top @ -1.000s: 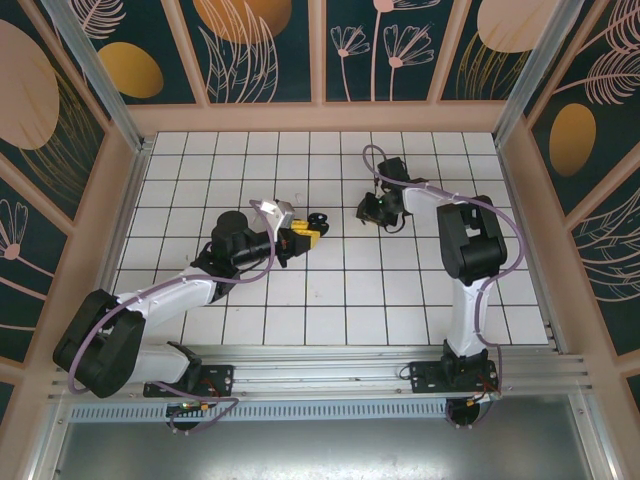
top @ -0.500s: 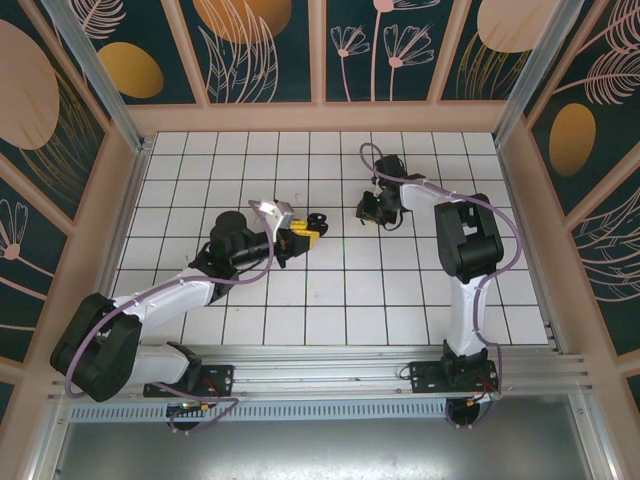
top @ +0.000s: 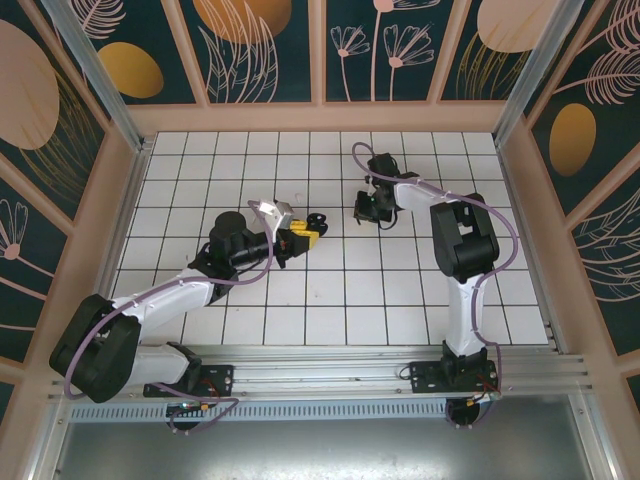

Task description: Insert the wireless bluetooth earbuds into the charging case

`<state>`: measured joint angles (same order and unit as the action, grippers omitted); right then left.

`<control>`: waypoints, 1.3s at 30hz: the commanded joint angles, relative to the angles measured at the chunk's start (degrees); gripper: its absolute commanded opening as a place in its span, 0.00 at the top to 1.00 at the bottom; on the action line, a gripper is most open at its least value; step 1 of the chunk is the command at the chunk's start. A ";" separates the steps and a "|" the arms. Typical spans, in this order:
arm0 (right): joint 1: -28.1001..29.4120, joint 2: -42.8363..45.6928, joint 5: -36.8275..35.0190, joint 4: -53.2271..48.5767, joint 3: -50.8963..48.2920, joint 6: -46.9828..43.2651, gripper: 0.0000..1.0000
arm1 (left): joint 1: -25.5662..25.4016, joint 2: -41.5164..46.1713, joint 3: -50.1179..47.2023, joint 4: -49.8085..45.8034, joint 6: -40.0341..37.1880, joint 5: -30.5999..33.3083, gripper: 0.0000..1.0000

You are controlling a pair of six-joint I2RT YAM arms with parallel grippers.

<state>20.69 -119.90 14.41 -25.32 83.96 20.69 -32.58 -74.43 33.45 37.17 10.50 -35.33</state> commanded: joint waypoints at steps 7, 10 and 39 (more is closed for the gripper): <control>0.10 4.91 2.19 2.82 -3.13 -0.46 0.93 | -0.20 0.50 0.40 0.43 -0.40 -0.84 1.00; 0.05 7.33 2.83 4.44 -4.49 -0.30 0.93 | -0.20 0.19 0.45 0.53 -0.40 -0.84 1.00; -1.98 44.83 19.80 27.06 -21.17 -1.79 0.97 | -0.19 -6.14 7.55 9.68 9.84 -7.36 1.00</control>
<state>18.20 -79.31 31.40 -3.29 63.94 21.08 -32.58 -79.66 39.13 43.53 18.81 -40.75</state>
